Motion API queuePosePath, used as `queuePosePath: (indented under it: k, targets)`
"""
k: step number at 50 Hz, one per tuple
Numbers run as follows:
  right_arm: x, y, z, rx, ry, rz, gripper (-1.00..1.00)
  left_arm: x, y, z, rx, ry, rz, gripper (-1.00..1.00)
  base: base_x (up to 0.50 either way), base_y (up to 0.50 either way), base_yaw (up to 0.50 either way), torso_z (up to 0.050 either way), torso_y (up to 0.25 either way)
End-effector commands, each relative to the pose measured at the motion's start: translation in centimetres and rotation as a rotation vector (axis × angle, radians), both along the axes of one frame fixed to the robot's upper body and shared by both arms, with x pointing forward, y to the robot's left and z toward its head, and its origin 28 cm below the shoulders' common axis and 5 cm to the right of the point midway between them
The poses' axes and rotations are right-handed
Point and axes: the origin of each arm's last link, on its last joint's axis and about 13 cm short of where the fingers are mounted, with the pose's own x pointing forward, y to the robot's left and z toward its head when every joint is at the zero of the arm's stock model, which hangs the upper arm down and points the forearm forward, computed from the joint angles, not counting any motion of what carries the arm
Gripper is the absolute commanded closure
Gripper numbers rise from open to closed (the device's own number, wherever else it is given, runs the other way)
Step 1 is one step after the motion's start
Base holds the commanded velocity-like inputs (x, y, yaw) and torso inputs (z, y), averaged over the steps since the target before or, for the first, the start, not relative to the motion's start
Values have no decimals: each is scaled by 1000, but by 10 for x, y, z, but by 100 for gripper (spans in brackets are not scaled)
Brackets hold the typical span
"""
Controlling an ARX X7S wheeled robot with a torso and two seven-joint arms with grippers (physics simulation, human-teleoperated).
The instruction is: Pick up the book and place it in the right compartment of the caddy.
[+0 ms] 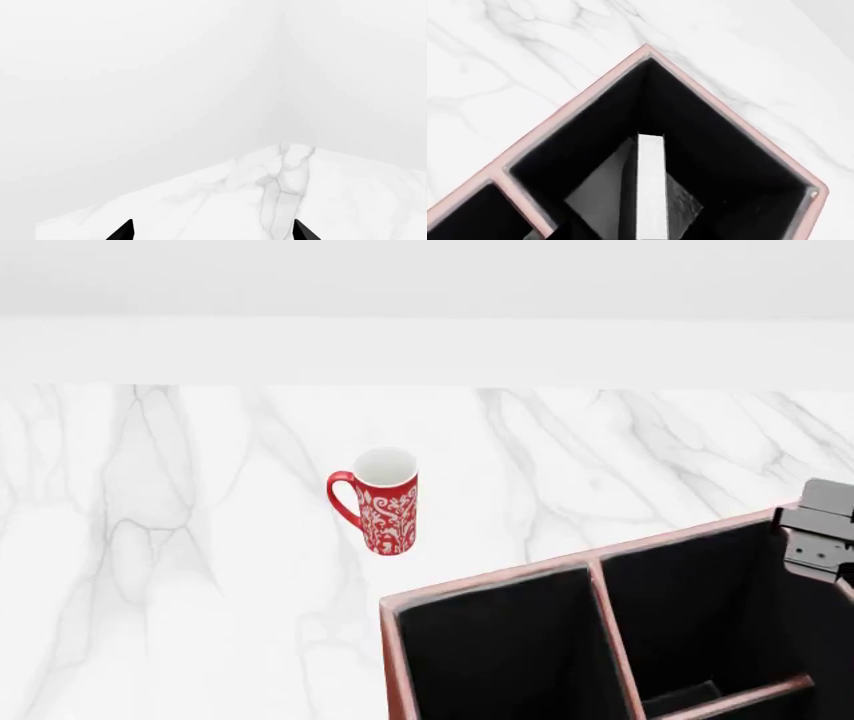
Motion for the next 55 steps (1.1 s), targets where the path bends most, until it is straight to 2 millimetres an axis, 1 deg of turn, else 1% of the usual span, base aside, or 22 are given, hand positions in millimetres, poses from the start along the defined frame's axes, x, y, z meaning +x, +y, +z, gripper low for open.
queuePosePath:
  k: [1,18,19,20,21,22,23,24,25,26,27,30,31,32,35,38,39,42,43,48,49,55]
  targets:
    - [0,1,2,8,-6,16,-100,0,0,-1,-2,0,-1,-100,0,0,0,0,0]
    - [0,4,3,6,-40,26,-100,1,-1,2,-3,6,-14,-100,0,0,0,0,0]
    - [1,6,7,-8,-135,38,-100,4,-2,5,1,12,-26,-100,0,0,0,0,0]
    - [1,6,6,-19,-107,45,-100,5,-2,6,0,12,-32,-100,0,0,0,0,0]
    - [2,8,8,-17,-160,33,-100,8,-2,9,-1,21,-43,-100,0,0,0,0,0]
    - [3,11,9,-48,-245,42,-100,13,-3,12,-1,33,-72,-100,0,0,0,0,0]
    - [4,12,10,-34,-250,67,-100,18,-4,14,-11,51,-89,-100,0,0,0,0,0]
    - [6,11,13,-72,-282,24,-100,22,-4,16,-9,66,-102,-100,0,0,0,0,0]
    - [8,12,19,-150,-385,12,-100,30,-6,20,-16,81,-148,-100,0,0,0,0,0]
    - [9,12,21,-142,-413,4,-100,34,-7,22,-12,93,-154,-100,0,0,0,0,0]
    - [9,13,29,-204,-509,3,-100,42,-9,27,-10,105,-187,-100,0,0,0,0,0]
    - [10,15,34,-221,-571,41,-100,53,-13,35,6,105,-209,-100,0,0,0,0,0]
    - [11,18,34,-305,-635,58,-100,60,-16,40,-6,95,-243,-100,0,0,0,0,0]
    - [11,19,34,-299,-651,70,-100,63,-17,42,-5,98,-257,-100,0,0,0,0,0]
    - [13,24,30,-237,-612,78,-100,80,-23,54,-29,91,-345,-100,0,0,0,0,0]
    - [16,31,26,-210,-608,136,-100,98,-29,66,-40,98,-421,-100,0,0,0,0,0]
    - [18,35,22,-216,-619,159,-100,108,-33,73,-40,84,-462,-100,0,0,0,0,0]
    - [21,41,15,-201,-605,198,-100,123,-37,83,-41,80,-517,-100,0,0,0,0,0]
    - [23,45,10,-217,-616,204,-100,133,-40,90,-60,72,-564,-100,0,0,0,0,0]
    - [27,56,0,-175,-621,249,-100,162,-50,105,-40,84,-641,-100,0,0,0,0,0]
    - [28,61,-5,-180,-623,268,-100,172,-54,110,-34,83,-662,-100,0,0,0,0,0]
    - [26,76,-8,-183,-648,312,-100,198,-67,125,-15,88,-750,-100,0,0,0,0,0]
